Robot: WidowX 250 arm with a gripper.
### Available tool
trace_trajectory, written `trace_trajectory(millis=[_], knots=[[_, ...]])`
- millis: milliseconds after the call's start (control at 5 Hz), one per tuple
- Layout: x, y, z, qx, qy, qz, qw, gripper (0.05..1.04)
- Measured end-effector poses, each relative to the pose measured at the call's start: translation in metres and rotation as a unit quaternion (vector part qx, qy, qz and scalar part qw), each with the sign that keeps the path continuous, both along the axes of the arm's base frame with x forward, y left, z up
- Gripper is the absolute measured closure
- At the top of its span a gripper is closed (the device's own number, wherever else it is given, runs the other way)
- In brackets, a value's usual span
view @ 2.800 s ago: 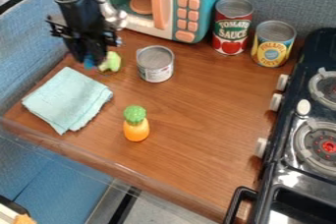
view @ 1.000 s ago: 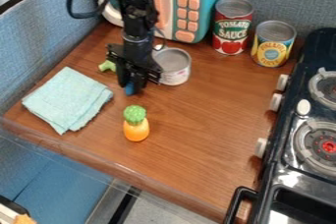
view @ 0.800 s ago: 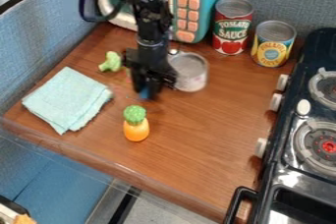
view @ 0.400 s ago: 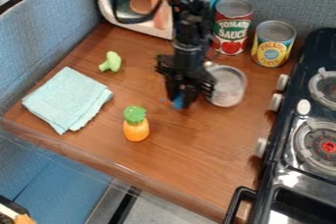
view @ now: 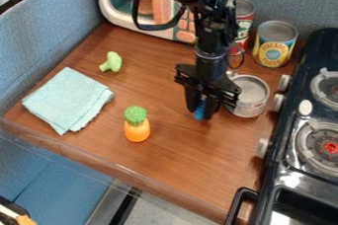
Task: Move the blue spoon to the middle of the table
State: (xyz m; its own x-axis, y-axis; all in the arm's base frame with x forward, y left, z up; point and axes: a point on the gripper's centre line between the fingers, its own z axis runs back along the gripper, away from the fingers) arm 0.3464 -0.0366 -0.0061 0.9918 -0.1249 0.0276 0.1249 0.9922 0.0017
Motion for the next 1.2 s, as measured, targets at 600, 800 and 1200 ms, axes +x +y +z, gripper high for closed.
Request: trace_trajectory(millis=[600, 800, 1200], knots=[[0.012, 0.047, -0.001, 0.023, -0.009, 0.028, 0.9993, 0.693], [0.010, 0.053, -0.012, 0.031, 0.007, 0.019, 0.9993, 0.636], [0.002, 0.061, -0.015, 0.021, 0.030, -0.017, 0.9992, 0.095]])
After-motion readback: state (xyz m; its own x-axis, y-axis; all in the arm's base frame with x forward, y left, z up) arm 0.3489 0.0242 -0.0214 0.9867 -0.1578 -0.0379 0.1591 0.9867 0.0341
